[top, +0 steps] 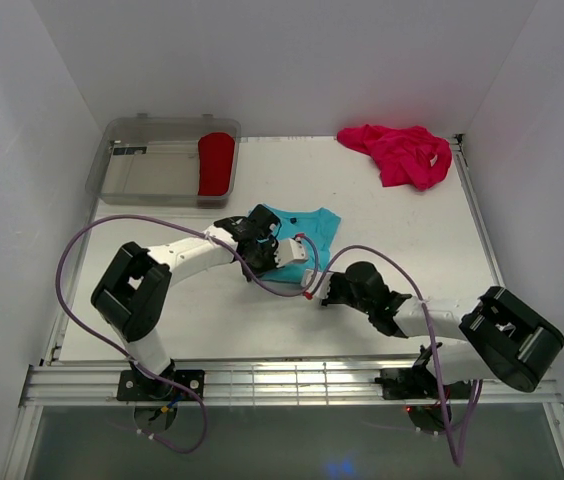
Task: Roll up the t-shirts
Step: Roll the T-shirt to the center of the board.
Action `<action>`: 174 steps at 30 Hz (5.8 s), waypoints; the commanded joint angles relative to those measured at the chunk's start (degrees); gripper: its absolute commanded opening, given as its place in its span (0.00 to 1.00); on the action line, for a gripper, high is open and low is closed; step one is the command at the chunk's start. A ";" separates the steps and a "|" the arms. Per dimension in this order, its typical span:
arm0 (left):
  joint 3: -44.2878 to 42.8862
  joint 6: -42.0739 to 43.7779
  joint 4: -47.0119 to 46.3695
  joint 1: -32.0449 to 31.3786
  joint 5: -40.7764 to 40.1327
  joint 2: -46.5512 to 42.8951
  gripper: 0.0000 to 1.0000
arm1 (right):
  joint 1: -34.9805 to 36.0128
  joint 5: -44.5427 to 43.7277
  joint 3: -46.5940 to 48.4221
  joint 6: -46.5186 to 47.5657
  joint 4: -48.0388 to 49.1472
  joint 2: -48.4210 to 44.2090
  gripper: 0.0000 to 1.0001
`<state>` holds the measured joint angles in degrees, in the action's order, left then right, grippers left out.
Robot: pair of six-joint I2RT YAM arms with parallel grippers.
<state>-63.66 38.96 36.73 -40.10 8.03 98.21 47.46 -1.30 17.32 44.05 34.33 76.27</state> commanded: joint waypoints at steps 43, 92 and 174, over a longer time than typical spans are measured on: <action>0.47 5.33 26.37 0.90 19.89 -12.08 0.00 | -2.46 23.53 17.13 1.30 -64.37 -21.08 0.08; -29.42 -8.72 26.02 12.15 15.61 14.38 0.48 | -21.63 48.68 12.03 -39.92 -30.47 -13.17 0.36; -1.12 -23.32 4.93 14.96 17.02 -0.92 0.00 | -17.67 31.01 3.07 -63.39 -17.71 -5.94 0.08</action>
<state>-64.86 14.17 42.76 -25.61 26.68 99.74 29.45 31.53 18.98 -21.26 17.10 73.54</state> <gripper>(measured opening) 0.017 0.081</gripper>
